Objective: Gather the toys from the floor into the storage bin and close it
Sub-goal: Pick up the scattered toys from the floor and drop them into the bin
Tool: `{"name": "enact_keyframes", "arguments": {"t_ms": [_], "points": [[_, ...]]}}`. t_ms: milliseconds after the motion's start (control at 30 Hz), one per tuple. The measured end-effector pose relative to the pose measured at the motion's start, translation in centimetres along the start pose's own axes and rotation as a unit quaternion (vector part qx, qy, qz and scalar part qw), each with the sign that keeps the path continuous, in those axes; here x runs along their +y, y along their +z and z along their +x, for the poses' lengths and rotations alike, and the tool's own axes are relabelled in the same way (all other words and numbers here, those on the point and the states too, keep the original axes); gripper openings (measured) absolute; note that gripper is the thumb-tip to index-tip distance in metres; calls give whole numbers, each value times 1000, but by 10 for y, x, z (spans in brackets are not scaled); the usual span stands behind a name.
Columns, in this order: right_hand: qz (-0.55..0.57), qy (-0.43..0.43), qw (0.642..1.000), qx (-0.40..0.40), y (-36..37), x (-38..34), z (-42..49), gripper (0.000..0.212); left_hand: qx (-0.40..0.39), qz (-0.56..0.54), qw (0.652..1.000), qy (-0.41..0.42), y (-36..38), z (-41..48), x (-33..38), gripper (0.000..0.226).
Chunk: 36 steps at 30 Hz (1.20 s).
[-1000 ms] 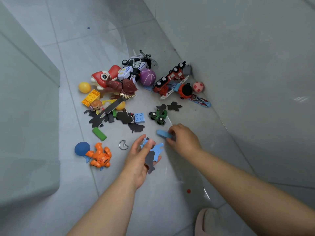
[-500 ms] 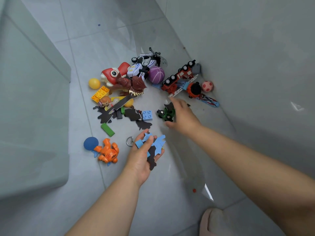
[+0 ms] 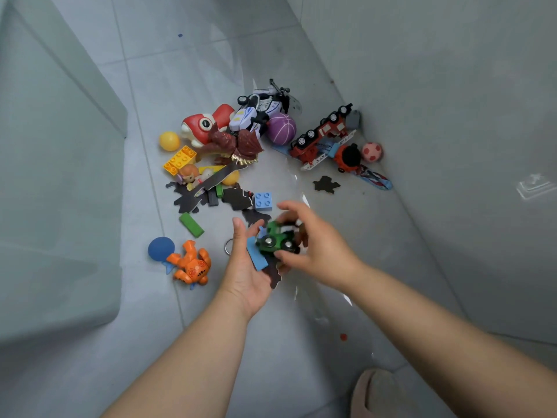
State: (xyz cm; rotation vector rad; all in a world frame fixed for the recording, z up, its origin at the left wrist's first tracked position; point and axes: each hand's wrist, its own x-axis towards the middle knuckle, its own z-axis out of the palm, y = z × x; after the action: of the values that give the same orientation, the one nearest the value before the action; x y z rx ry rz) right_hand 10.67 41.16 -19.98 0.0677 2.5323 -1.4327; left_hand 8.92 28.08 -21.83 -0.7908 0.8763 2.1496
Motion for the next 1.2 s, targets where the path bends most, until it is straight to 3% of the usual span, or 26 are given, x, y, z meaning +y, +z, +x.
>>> {"name": "enact_keyframes", "arguments": {"t_ms": [167, 300, 367, 433, 500, 533, 633, 700, 833, 933, 1067, 1200], "points": [[-16, -24, 998, -48, 11, -12, -7, 83, -8, 27, 1000, 6, 1, -3, -2, 65], [81, -34, 993, -83, 4, -11, -10, 87, -31, 33, 999, 28, -3, 0, -1, 41], [145, -27, 988, -39, -6, -4, -6, 72, -45, 27, 998, 34, -1, 1, 0, 37], [149, -6, 986, 77, -20, 13, 11, 52, -47, 27, 998, 44, 1, 3, 3, 40], [29, 44, 984, 170, -37, 36, 35, 42, -44, 34, 997, 54, 4, 3, 6, 37], [-57, 75, 980, 178, -45, 46, 47, 43, -40, 37, 997, 59, 5, 3, 7, 36], [-225, 131, 961, 96, -54, 71, 72, 54, -24, 49, 996, 76, 6, 0, 10, 44], [-259, 125, 955, 73, -47, 76, 76, 54, -21, 58, 994, 85, 6, -3, 11, 46], [-159, 135, 970, 122, -31, 70, 66, 60, -21, 89, 991, 97, 5, -8, 15, 49], [69, 135, 973, 171, -22, 33, 44, 59, -7, 104, 987, 120, 6, -14, 17, 60], [252, 0, 959, 133, -13, -42, 13, 34, -71, 44, 982, 169, 27, -26, 33, 81], [318, -108, 932, 139, -17, -110, 10, 35, -135, 45, 956, 257, 56, -59, 72, 90]]}}
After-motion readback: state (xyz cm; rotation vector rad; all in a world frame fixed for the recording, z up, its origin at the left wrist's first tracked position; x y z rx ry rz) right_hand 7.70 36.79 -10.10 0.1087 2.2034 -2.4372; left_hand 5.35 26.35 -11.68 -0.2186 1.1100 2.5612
